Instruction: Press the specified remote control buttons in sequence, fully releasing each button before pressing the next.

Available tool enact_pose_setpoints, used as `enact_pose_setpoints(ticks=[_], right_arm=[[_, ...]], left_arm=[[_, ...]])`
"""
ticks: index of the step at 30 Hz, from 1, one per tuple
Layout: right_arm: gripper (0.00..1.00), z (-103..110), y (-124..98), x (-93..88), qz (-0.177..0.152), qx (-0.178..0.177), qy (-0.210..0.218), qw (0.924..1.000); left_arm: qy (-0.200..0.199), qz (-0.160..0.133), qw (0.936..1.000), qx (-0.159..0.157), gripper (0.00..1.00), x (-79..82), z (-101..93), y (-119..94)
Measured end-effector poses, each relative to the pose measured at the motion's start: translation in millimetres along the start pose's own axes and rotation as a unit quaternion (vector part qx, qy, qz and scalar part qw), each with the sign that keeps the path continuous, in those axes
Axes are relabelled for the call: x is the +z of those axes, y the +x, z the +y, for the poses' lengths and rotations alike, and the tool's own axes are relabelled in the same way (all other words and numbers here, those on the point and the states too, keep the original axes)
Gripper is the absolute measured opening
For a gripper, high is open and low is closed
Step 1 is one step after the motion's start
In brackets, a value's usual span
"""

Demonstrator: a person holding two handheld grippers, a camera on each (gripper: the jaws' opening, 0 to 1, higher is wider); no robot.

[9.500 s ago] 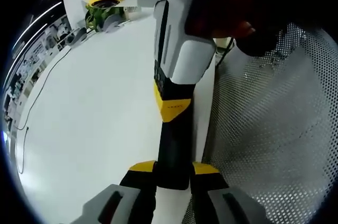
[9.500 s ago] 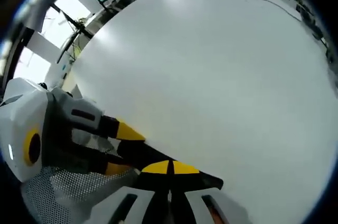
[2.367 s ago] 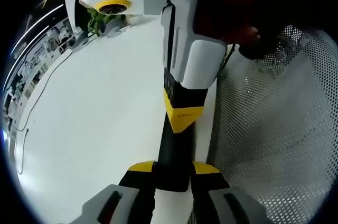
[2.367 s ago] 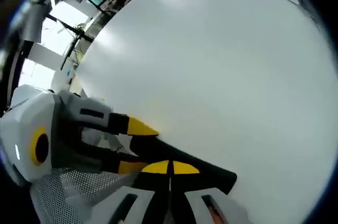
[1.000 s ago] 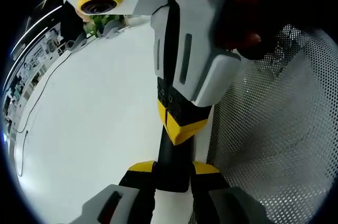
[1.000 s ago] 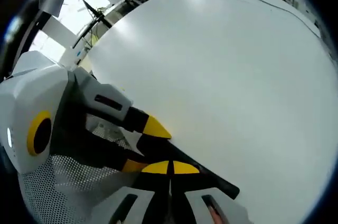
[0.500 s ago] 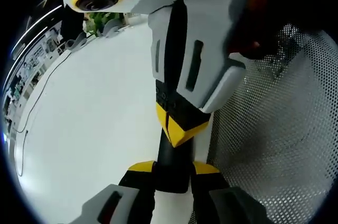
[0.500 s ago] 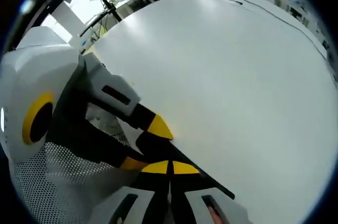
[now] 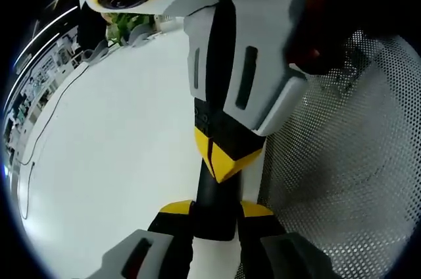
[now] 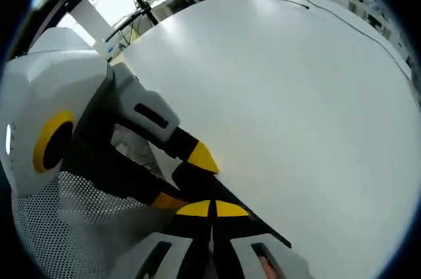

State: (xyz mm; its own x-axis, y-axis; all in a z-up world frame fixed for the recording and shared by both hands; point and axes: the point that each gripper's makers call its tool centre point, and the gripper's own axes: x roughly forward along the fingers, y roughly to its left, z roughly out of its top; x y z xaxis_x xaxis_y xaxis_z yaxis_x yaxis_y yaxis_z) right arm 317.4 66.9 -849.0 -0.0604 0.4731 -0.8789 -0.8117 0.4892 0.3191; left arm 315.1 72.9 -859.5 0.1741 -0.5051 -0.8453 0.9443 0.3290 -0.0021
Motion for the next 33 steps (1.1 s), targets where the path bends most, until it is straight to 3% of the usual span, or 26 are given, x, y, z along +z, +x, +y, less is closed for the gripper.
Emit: enact_pose_setpoints(ticks=[7, 12, 22, 29, 33], right_arm=[[0.00, 0.0, -1.5, -3.4, 0.007, 0.006, 0.000, 1.0000], [0.00, 1.9, 0.7, -4.2, 0.013, -0.002, -0.040, 0.9991], [0.00, 2.0, 1.1, -2.2, 0.005, -0.004, -0.048, 0.9988], [0.00, 0.7, -0.6, -1.5, 0.002, 0.002, -0.015, 0.9999], [0.00, 3.7, -9.4, 10.8, -0.027, 0.012, -0.004, 0.9996]], left_arm=[[0.001, 0.002, 1.0000, 0.000, 0.25, 0.3, -0.4, -0.1], [0.002, 0.003, 1.0000, -0.001, 0.25, 0.4, -0.8, 0.4], [-0.002, 0.004, 1.0000, 0.002, 0.25, 1.7, -0.1, 1.4], [-0.008, 0.001, 1.0000, 0.005, 0.25, 1.8, -0.1, 1.0], [-0.007, 0.004, 1.0000, 0.006, 0.25, 1.9, 0.1, 0.8]])
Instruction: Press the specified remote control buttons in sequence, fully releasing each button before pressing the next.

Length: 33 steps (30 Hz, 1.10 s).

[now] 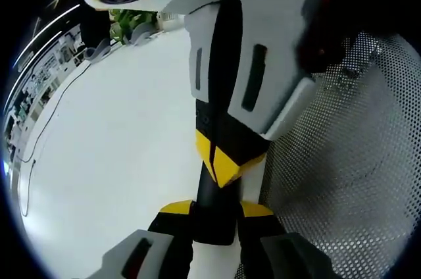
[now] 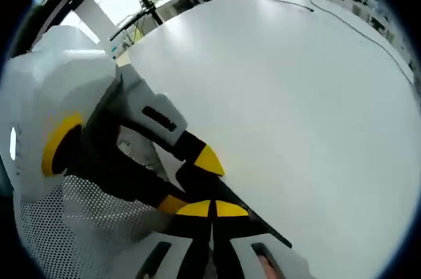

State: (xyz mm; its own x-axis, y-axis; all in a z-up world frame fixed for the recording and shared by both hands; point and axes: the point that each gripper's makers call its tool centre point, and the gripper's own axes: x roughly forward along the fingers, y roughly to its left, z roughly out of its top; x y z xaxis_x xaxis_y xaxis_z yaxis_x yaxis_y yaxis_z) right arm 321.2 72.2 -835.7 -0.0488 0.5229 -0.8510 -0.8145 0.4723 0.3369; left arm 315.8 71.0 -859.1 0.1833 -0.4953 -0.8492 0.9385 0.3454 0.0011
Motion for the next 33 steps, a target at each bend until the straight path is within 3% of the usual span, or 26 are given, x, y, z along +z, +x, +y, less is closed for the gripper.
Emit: enact_pose_setpoints(ticks=[2, 5, 8, 10, 15, 20, 24, 28, 31, 33], right_arm=[[0.00, -5.2, -5.2, 8.0, -0.026, -0.009, 0.011, 0.9996], [0.00, -13.2, -17.5, 9.5, -0.037, -0.020, 0.021, 0.9989], [0.00, -20.2, -42.1, 25.4, -0.098, -0.030, 0.045, 0.9937], [0.00, -21.5, -60.5, 36.3, -0.150, -0.027, 0.068, 0.9859], [0.00, -19.2, -102.5, 53.5, -0.231, -0.036, 0.073, 0.9695], [0.00, -10.6, -155.2, 62.0, -0.316, -0.065, 0.067, 0.9440], [0.00, -14.8, -176.9, 49.7, -0.347, -0.126, 0.063, 0.9273], [0.35, -15.2, -188.1, 30.3, -0.363, -0.200, 0.051, 0.9087], [0.37, -19.4, -193.7, 10.7, -0.339, -0.261, 0.029, 0.9033], [0.42, -21.0, -198.7, 6.4, -0.340, -0.277, 0.029, 0.8983]], left_arm=[[0.001, 0.003, 1.0000, 0.000, 0.25, 0.0, 0.3, 0.3], [-0.002, 0.011, 0.9999, 0.002, 0.25, 0.8, 0.4, 0.3], [-0.005, 0.015, 0.9999, 0.004, 0.25, 0.7, 0.9, 0.4], [-0.005, 0.015, 0.9999, 0.004, 0.25, 0.6, 0.9, 0.0], [-0.010, 0.019, 0.9997, 0.008, 0.25, 1.2, 1.0, 0.3], [-0.012, 0.022, 0.9996, 0.011, 0.25, 1.2, 0.8, 0.5], [-0.015, 0.024, 0.9995, 0.013, 0.25, 1.4, 1.0, 0.8], [-0.021, 0.027, 0.9993, 0.016, 0.25, 1.6, 1.0, 0.9], [-0.024, 0.030, 0.9991, 0.018, 0.25, 1.6, 0.8, 0.8], [-0.026, 0.033, 0.9989, 0.020, 0.25, 1.3, 0.9, 1.1]])
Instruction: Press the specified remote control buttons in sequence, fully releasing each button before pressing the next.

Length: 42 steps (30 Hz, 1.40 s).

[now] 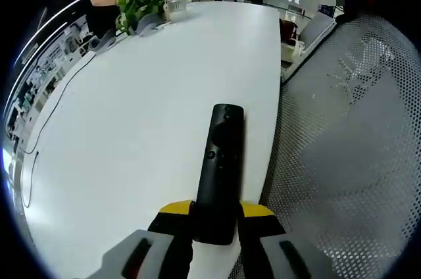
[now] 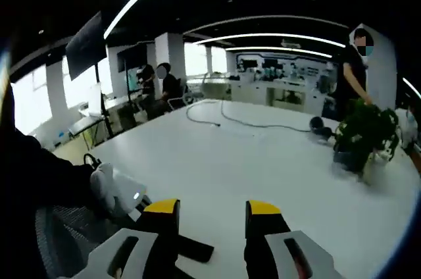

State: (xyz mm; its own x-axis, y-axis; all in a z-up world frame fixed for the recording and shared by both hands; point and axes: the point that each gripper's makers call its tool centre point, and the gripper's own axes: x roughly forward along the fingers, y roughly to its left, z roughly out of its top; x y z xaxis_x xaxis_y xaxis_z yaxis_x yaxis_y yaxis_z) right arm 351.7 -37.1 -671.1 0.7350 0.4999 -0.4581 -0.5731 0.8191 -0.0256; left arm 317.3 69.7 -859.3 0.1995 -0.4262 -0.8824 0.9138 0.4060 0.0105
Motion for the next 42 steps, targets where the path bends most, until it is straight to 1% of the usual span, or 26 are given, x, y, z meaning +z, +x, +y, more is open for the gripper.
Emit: enact_pose_setpoints(ticks=[2, 4, 6, 7, 10, 12, 13, 14, 15, 17, 18, 19, 21, 22, 24, 26, 27, 31, 32, 34, 35, 37, 38, 39, 41, 42], right_arm=[[0.53, -2.5, -3.8, 1.8, -0.008, -0.005, 0.002, 1.0000], [0.62, -7.7, -8.0, 4.8, -0.016, -0.018, 0.007, 0.9997], [0.69, -11.1, -12.6, 7.8, -0.025, -0.031, 0.012, 0.9991], [0.72, -12.4, -15.6, 8.1, -0.029, -0.032, 0.007, 0.9991], [0.72, -21.7, -22.6, 6.4, -0.030, -0.041, 0.003, 0.9987], [0.75, -30.5, -27.9, 5.0, -0.038, -0.053, 0.011, 0.9978], [0.78, -33.8, -30.2, 4.4, -0.043, -0.059, 0.019, 0.9971], [0.82, -39.5, -32.8, 4.3, -0.056, -0.074, 0.032, 0.9952], [0.89, -43.9, -34.8, 3.7, -0.062, -0.086, 0.038, 0.9936], [0.99, -51.9, -38.7, 2.4, -0.073, -0.113, 0.043, 0.9900], [0.99, -54.3, -41.8, -1.3, -0.075, -0.126, 0.053, 0.9878], [0.99, -58.9, -42.6, 0.5, -0.087, -0.138, 0.059, 0.9848], [0.99, -62.5, -43.2, -1.7, -0.095, -0.148, 0.086, 0.9807], [0.99, -66.1, -43.3, -0.7, -0.107, -0.155, 0.096, 0.9774], [0.99, -70.9, -45.7, 1.7, -0.113, -0.169, 0.086, 0.9753], [0.99, -81.2, -54.7, 11.5, -0.144, -0.207, 0.063, 0.9656], [0.99, -84.2, -57.1, 12.3, -0.149, -0.217, 0.061, 0.9627], [0.99, -93.8, -60.0, 6.3, -0.145, -0.242, 0.076, 0.9563], [0.99, -97.1, -59.2, 0.9, -0.129, -0.251, 0.075, 0.9565], [0.97, -99.9, -56.8, -5.4, -0.112, -0.257, 0.066, 0.9578], [0.97, -101.1, -54.0, -11.6, -0.093, -0.258, 0.061, 0.9597], [0.99, -108.0, -52.5, -23.2, -0.054, -0.284, 0.035, 0.9566], [0.99, -108.3, -51.4, -28.1, -0.034, -0.286, 0.027, 0.9571], [0.99, -105.3, -47.6, -26.1, -0.043, -0.277, 0.033, 0.9593], [0.99, -104.6, -47.7, -21.4, -0.059, -0.271, 0.037, 0.9600], [0.99, -105.2, -47.5, -22.5, -0.057, -0.271, 0.040, 0.9601]], left_arm=[[-0.003, 0.002, 1.0000, 0.001, 0.25, -0.1, 0.1, 0.1], [-0.004, 0.004, 1.0000, 0.001, 0.25, -0.2, 0.3, 0.4], [-0.001, 0.005, 1.0000, 0.000, 0.25, -0.6, 0.1, 0.2], [-0.001, 0.005, 1.0000, -0.002, 0.25, -0.8, 0.3, 0.1], [0.003, 0.002, 1.0000, -0.006, 0.25, -1.3, 0.2, -0.1], [0.006, 0.001, 0.9999, -0.008, 0.25, -1.5, 0.5, -0.4], [0.007, 0.000, 0.9999, -0.010, 0.25, -1.6, 0.6, -0.4], [0.013, 0.000, 0.9998, -0.012, 0.25, -1.5, 0.5, -0.1], [0.020, 0.000, 0.9997, -0.014, 0.25, -1.2, 0.5, 0.1], [0.024, -0.001, 0.9996, -0.017, 0.24, -1.0, 0.6, 0.3], [0.030, 0.001, 0.9994, -0.020, 0.24, -0.9, 0.8, 0.4], [0.034, 0.001, 0.9992, -0.020, 0.24, -0.5, 1.3, 0.4], [0.041, 0.004, 0.9990, -0.019, 0.24, -0.2, 2.8, 0.5], [0.046, 0.006, 0.9988, -0.016, 0.24, -0.3, 4.1, 0.3], [0.062, 0.009, 0.9979, -0.011, 0.24, -0.2, 7.0, 0.1], [0.069, 0.017, 0.9974, -0.006, 0.23, -1.3, 9.8, -0.3], [0.072, 0.025, 0.9971, -0.007, 0.23, -2.2, 11.7, -1.3], [0.073, 0.027, 0.9969, -0.013, 0.23, -0.1, 19.4, -5.1], [0.072, 0.028, 0.9969, -0.013, 0.23, 0.4, 21.7, -5.6], [0.072, 0.034, 0.9968, -0.009, 0.23, 1.2, 28.1, -6.6], [0.072, 0.036, 0.9967, -0.009, 0.23, 1.6, 30.3, -7.0], [0.073, 0.037, 0.9966, -0.009, 0.23, 3.7, 35.6, -8.9], [0.073, 0.036, 0.9966, -0.008, 0.23, 4.8, 38.0, -9.2], [0.074, 0.036, 0.9966, -0.008, 0.23, 5.8, 40.7, -9.2], [0.078, 0.038, 0.9962, -0.007, 0.23, 7.2, 46.3, -8.7], [0.081, 0.039, 0.9959, -0.007, 0.23, 7.7, 49.6, -8.4]])
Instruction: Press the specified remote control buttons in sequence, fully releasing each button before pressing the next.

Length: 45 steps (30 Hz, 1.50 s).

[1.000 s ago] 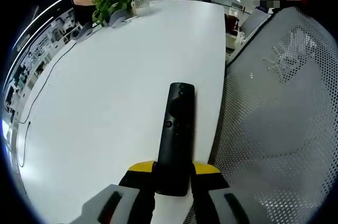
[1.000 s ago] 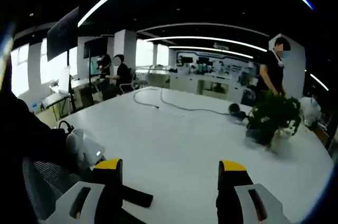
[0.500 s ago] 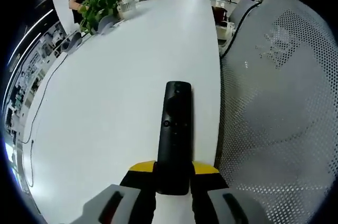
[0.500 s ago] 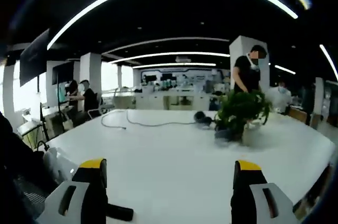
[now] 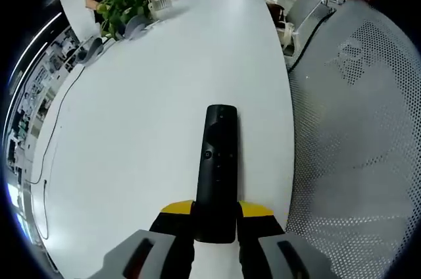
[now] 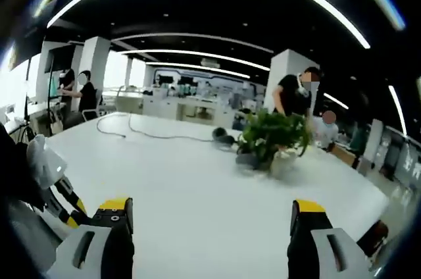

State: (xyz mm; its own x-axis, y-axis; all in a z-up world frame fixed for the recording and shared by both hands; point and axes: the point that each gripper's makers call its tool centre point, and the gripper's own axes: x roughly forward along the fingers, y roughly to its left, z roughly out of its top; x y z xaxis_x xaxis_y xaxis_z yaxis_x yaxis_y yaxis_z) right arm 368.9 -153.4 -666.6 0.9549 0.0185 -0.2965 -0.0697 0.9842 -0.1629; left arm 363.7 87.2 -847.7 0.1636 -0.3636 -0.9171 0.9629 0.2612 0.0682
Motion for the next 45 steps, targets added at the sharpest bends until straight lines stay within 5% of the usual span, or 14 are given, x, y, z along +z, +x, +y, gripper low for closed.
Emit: enact_pose_setpoints(ticks=[5, 16, 22, 26, 45], right_arm=[[0.99, -2.8, 4.2, -11.5, 0.024, 0.008, 0.028, 0.9993], [0.99, -7.4, 6.3, -23.1, 0.054, -0.007, 0.011, 0.9984], [0.94, -7.9, 6.5, -28.1, 0.069, -0.008, 0.013, 0.9975], [0.81, -3.7, 7.0, -36.1, 0.095, 0.004, 0.019, 0.9953], [0.82, -2.5, 7.3, -44.8, 0.116, 0.008, 0.014, 0.9931]], left_arm=[[0.009, 0.004, 0.9999, 0.005, 0.23, 0.3, 17.5, 0.4], [0.037, 0.013, 0.9991, 0.016, 0.23, 3.2, 57.8, 2.0], [0.051, 0.016, 0.9984, 0.019, 0.23, 5.5, 82.9, 2.5], [0.071, 0.027, 0.9969, 0.020, 0.23, 4.8, 95.5, 4.9], [0.098, 0.050, 0.9930, 0.045, 0.24, 13.2, 169.4, 16.3]])
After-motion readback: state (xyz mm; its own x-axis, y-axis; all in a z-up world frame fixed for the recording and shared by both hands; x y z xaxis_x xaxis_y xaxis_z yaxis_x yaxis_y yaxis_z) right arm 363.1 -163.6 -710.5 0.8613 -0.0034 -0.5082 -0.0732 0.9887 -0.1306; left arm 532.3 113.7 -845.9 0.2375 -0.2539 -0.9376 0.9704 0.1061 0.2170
